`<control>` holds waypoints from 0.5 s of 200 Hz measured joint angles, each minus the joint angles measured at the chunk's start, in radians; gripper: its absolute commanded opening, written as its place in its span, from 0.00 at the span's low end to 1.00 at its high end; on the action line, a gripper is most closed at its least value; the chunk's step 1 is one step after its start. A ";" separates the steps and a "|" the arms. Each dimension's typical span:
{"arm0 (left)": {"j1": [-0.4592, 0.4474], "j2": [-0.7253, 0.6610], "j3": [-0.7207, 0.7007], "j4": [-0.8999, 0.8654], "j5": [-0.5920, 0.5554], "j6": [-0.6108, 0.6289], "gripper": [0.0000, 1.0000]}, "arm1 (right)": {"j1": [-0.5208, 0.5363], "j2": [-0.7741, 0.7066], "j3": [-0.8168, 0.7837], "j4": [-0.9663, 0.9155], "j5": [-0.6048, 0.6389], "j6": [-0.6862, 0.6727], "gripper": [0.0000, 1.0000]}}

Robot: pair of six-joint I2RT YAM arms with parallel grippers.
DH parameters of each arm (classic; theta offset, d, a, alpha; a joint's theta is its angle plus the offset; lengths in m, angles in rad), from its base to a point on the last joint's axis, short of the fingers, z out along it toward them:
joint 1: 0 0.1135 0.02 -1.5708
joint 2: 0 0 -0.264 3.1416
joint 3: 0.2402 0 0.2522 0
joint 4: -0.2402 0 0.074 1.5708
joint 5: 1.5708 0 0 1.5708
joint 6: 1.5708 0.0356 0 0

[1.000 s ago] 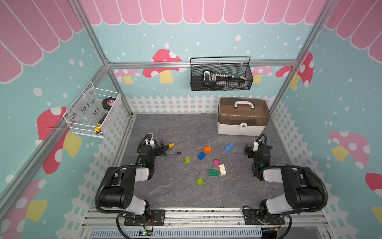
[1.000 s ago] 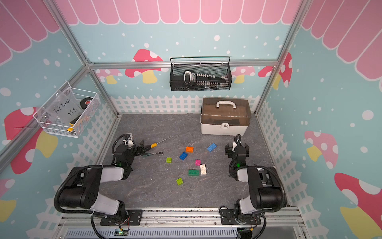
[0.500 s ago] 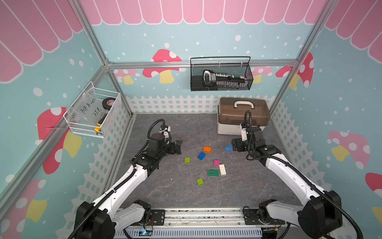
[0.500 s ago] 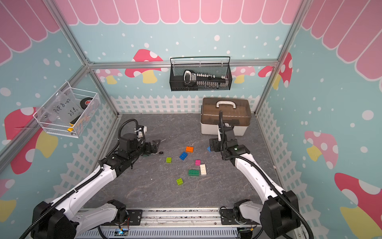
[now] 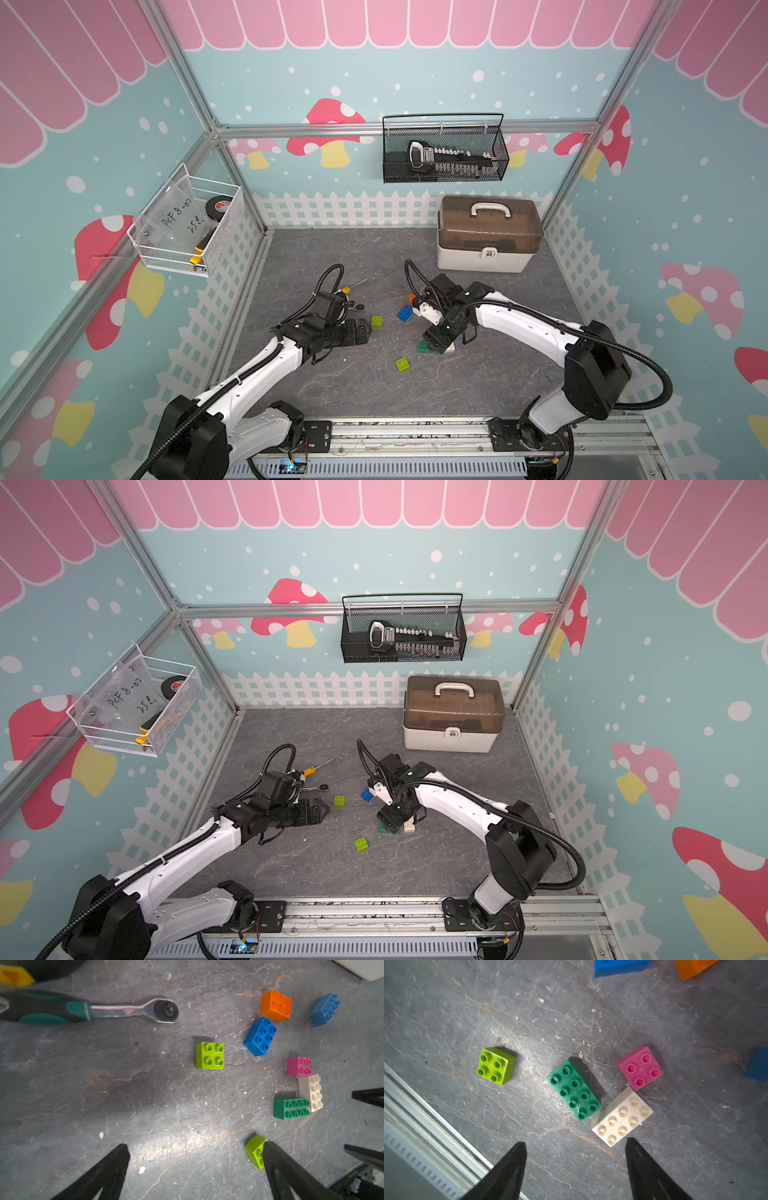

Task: Assemble a heart with lego
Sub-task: Pick up the lego brick from the center of the board.

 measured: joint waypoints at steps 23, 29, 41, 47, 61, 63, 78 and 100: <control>0.046 -0.004 -0.011 -0.018 0.003 -0.026 0.99 | 0.010 0.061 0.018 -0.024 -0.009 -0.131 0.65; 0.048 -0.006 -0.013 -0.023 0.004 -0.029 0.99 | 0.011 0.079 0.027 -0.031 -0.010 -0.156 0.62; 0.048 -0.009 -0.013 -0.033 0.005 -0.031 0.99 | 0.013 0.112 0.043 -0.032 -0.008 -0.197 0.57; 0.048 -0.012 -0.013 -0.037 0.005 -0.031 0.99 | 0.014 0.126 0.048 -0.029 -0.006 -0.211 0.55; 0.050 -0.019 -0.013 -0.045 0.005 -0.032 0.99 | 0.016 0.156 0.054 -0.016 0.002 -0.248 0.52; 0.050 -0.020 -0.013 -0.047 0.005 -0.032 0.99 | 0.016 0.160 0.054 -0.014 0.002 -0.252 0.52; 0.050 -0.024 -0.013 -0.053 0.005 -0.033 0.99 | 0.016 0.185 0.054 0.001 0.004 -0.278 0.48; 0.050 -0.024 -0.013 -0.062 0.006 -0.034 0.99 | 0.017 0.217 0.054 0.023 0.005 -0.309 0.47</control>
